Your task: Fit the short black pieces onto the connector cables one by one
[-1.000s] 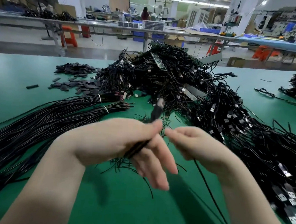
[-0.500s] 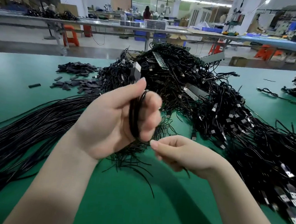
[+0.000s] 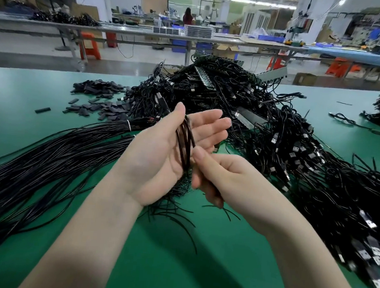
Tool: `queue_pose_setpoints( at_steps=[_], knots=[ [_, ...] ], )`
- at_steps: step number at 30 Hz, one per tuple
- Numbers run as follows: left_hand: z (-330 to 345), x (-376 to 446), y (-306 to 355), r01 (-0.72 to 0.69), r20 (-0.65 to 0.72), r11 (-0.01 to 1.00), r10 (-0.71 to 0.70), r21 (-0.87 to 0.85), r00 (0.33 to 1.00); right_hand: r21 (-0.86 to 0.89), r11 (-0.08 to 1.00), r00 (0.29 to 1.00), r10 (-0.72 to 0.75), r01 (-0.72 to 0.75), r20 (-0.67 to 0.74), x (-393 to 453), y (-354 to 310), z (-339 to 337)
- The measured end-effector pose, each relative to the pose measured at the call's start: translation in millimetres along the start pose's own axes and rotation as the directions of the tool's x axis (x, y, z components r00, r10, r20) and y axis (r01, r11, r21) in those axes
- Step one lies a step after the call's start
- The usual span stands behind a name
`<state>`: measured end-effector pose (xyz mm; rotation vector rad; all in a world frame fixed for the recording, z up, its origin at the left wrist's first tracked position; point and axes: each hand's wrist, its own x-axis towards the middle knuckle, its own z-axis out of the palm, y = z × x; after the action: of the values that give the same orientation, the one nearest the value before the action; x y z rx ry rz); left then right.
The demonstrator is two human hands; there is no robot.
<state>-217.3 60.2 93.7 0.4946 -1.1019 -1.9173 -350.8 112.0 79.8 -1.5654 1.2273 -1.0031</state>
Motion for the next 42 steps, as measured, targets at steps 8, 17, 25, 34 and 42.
queue_pose_setpoints(
  at_steps=[8, 17, 25, 34, 42],
  knots=[
    [10, -5, -7, 0.005, 0.051, 1.0, -0.006, 0.016, 0.999, 0.17, 0.984, 0.997, -0.053, 0.044, 0.049, 2, 11, -3],
    [-6, -10, 1, -0.016, 0.073, 0.893, -0.019, 0.45, 0.997, -0.09, 0.983, 0.98, -0.168, 0.159, -0.103, 7, 13, 1],
    [-3, -8, -2, 0.003, -0.124, 0.78, 0.096, 0.626, 0.988, -0.071, 0.986, 0.987, -0.154, 0.15, -0.051, 11, 20, 16],
    [-11, -3, -9, 0.14, -0.257, 0.594, 0.118, 0.793, 0.959, -0.384, 0.923, 0.951, -0.118, -0.001, -0.285, 23, 37, 15],
    [-22, -4, 7, -0.118, 0.209, -0.532, 0.116, 0.839, 0.971, 0.284, 0.889, 0.923, 0.292, -0.359, 0.252, 16, 60, -25]
  ],
)
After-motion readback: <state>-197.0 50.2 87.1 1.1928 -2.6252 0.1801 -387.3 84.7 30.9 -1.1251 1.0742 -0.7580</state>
